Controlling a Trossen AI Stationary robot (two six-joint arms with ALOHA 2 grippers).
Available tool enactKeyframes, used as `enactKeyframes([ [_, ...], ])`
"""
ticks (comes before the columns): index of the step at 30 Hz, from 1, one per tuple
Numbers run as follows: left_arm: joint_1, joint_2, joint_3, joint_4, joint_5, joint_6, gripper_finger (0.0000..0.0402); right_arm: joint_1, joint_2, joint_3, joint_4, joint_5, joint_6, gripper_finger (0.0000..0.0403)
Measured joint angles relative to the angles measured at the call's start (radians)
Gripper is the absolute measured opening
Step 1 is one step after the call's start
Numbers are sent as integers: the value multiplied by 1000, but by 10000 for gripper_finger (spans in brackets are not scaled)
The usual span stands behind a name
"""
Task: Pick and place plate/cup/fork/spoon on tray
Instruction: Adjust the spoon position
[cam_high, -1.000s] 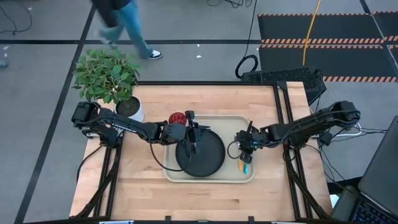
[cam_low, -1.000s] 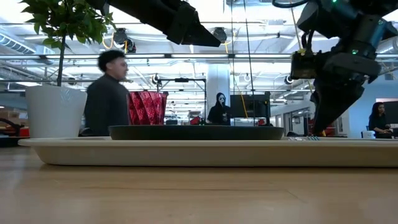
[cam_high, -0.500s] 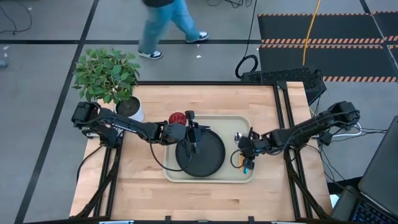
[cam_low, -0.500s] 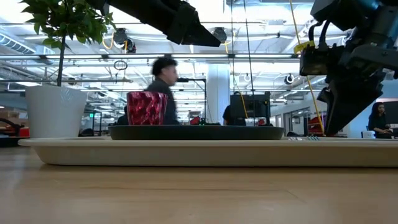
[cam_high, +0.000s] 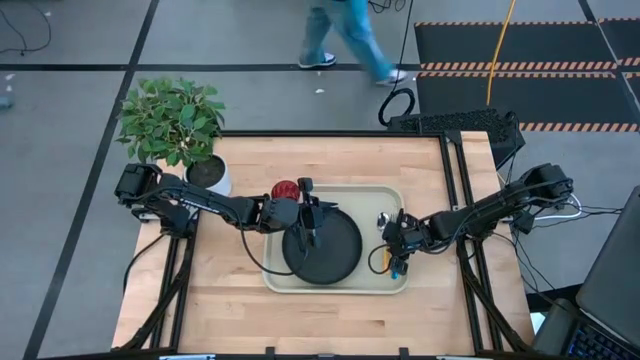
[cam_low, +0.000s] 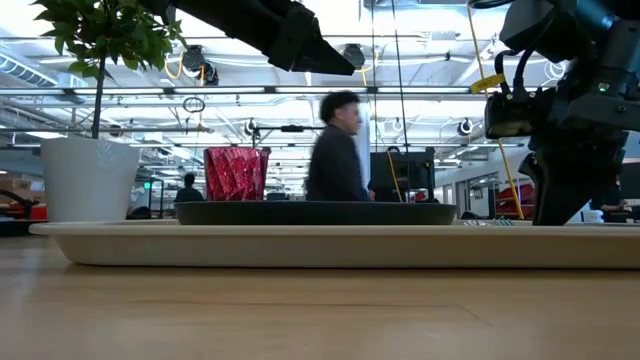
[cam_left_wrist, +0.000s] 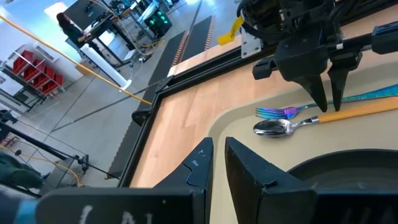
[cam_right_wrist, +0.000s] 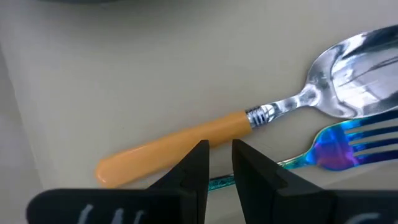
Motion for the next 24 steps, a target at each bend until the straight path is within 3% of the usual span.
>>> enactKeyframes([
  [7,0,0,0,0,0,0,47,-2,0,0,-7,77,-79,63],
  [24,0,0,0,0,0,0,47,-61,0,-3,10,102,-160,63],
])
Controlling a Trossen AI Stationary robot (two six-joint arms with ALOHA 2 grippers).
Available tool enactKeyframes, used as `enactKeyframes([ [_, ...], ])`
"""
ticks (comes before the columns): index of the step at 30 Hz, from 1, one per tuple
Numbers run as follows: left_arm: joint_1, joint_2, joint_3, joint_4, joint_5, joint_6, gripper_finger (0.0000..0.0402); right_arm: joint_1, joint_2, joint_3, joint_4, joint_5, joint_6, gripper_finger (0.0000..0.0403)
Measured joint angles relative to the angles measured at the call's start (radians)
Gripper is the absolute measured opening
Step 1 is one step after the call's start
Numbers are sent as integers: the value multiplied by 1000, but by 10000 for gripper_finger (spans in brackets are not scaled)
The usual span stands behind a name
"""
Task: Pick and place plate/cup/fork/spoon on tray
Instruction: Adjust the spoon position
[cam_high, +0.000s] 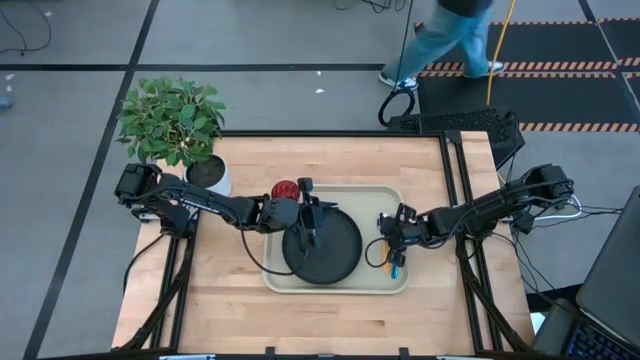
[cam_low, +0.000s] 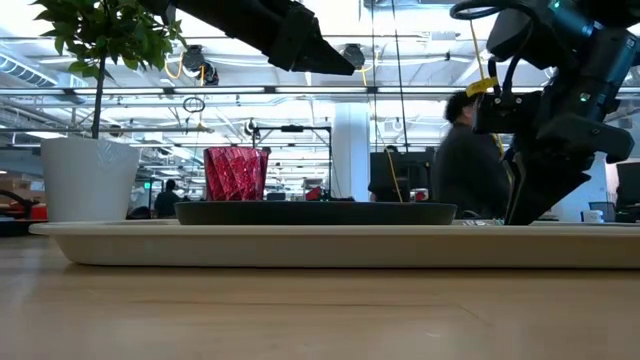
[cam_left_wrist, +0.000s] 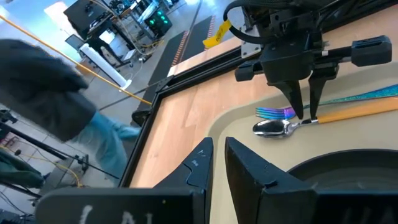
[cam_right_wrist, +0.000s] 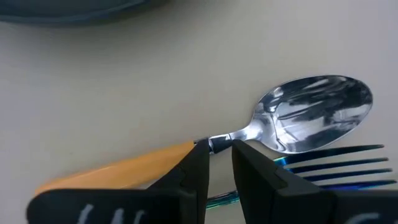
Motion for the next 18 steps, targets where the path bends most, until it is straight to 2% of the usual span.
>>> enactKeyframes([
  [9,0,0,0,-3,0,-1,47,-11,-3,-87,186,-13,7,63],
  [14,0,0,0,-3,0,0,47,-11,-2,-88,195,-33,8,63],
  [18,0,0,0,-3,0,0,47,-10,0,-91,198,-93,6,63],
])
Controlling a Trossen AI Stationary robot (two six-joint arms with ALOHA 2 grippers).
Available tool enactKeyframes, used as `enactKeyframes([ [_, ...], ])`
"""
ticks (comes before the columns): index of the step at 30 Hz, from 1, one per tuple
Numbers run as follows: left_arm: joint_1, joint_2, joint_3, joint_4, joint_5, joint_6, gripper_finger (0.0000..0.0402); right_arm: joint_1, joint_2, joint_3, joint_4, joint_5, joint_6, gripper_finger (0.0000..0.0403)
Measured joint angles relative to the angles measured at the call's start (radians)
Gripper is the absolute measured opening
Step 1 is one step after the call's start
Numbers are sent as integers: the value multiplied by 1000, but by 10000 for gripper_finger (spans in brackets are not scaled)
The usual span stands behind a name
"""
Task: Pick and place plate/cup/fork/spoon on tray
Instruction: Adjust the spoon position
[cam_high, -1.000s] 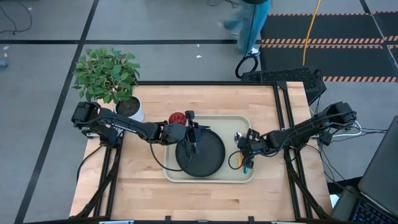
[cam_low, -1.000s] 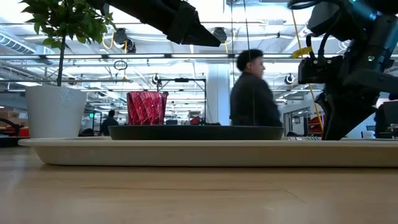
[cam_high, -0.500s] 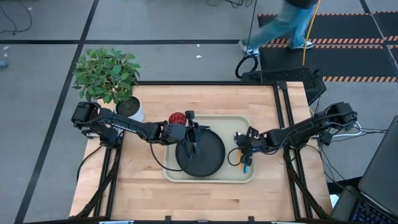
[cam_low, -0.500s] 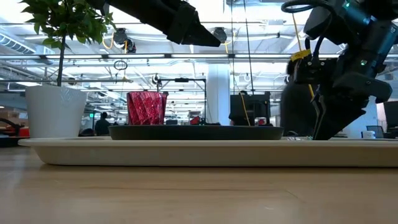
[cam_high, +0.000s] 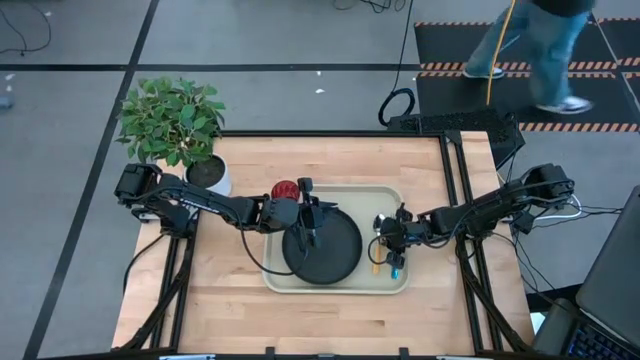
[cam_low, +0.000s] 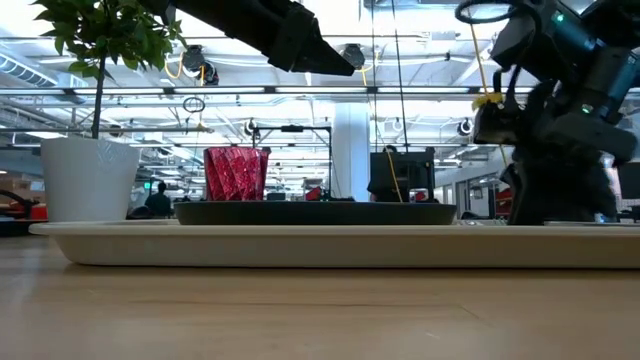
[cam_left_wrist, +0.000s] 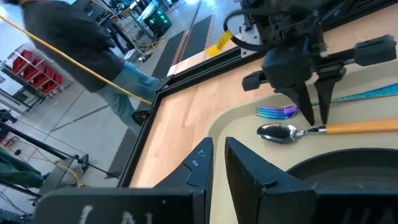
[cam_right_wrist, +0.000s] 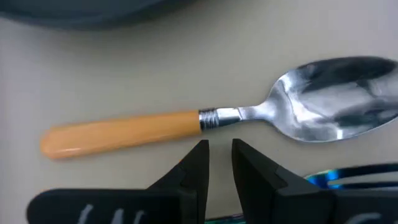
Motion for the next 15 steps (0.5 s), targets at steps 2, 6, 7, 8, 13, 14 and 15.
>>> enactKeyframes([
  [2,0,0,0,0,0,0,47,4,1,-1,4,-11,-3,63],
  [6,0,0,0,-3,0,0,47,5,0,-1,6,-21,-2,63],
  [7,0,0,0,-3,0,-1,47,5,1,-1,7,-21,-3,63],
  [8,0,0,0,-3,0,-1,47,5,1,-1,6,-21,-6,63],
  [13,0,0,0,-4,0,-2,47,-2,0,-1,6,-3,-40,63],
  [14,0,0,0,-4,0,-2,47,-4,0,-1,5,9,-49,63],
  [15,0,0,0,-4,0,-2,47,-9,-1,-1,4,19,-59,63],
])
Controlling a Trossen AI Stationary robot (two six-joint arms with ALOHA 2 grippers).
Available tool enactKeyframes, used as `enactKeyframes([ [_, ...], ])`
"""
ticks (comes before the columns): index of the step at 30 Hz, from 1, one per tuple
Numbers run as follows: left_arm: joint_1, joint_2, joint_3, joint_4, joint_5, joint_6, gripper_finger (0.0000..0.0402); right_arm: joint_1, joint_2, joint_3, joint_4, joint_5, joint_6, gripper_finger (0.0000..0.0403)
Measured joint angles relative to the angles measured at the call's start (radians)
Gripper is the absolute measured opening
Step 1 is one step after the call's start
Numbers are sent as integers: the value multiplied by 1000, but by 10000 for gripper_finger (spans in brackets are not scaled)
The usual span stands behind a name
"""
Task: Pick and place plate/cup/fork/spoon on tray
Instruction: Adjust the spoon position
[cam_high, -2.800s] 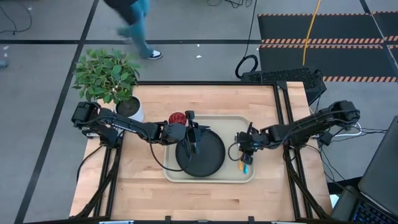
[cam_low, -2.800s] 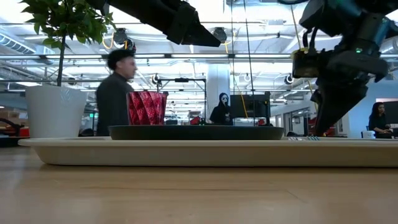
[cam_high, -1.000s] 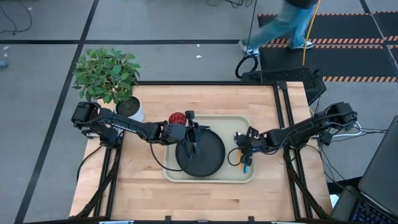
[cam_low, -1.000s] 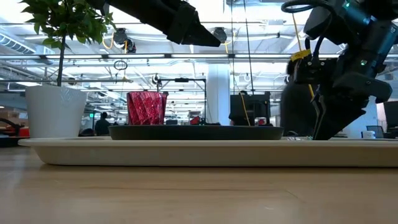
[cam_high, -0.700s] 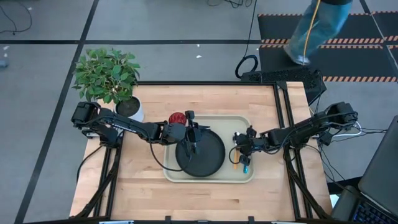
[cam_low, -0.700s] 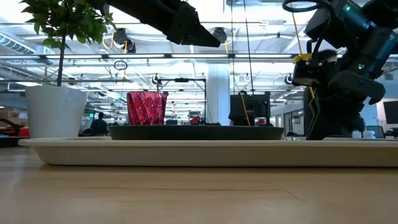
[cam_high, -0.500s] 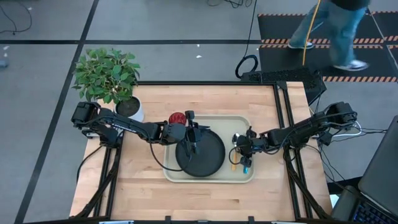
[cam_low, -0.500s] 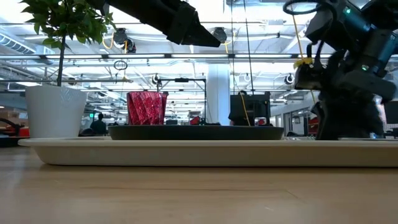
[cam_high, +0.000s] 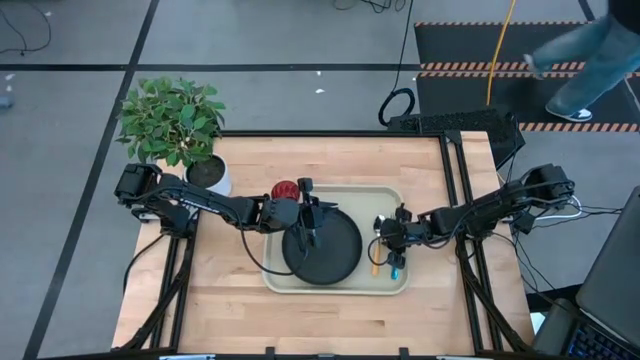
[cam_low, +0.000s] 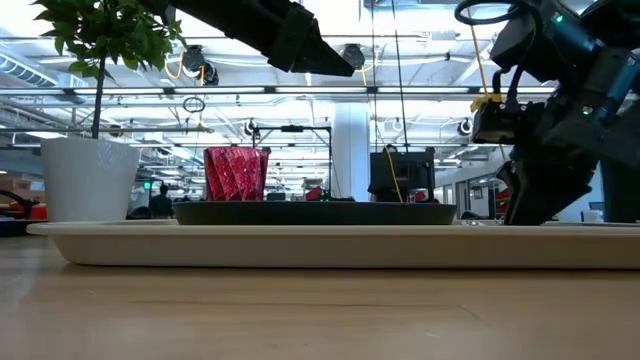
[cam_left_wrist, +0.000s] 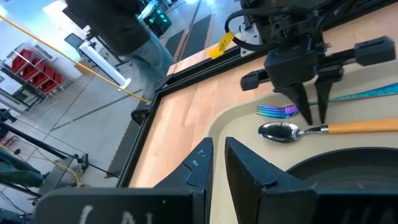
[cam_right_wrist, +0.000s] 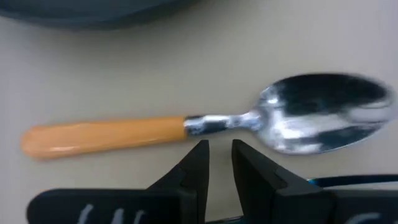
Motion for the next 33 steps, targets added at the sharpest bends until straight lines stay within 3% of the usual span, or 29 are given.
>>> enactKeyframes([
  [13,0,0,0,-8,0,0,47,-65,-77,1,5,27,-83,63],
  [21,0,0,0,-7,0,-1,47,-78,-101,1,-75,204,-175,63],
  [33,0,0,0,-7,0,-2,47,-145,-101,1,-67,203,-237,63],
])
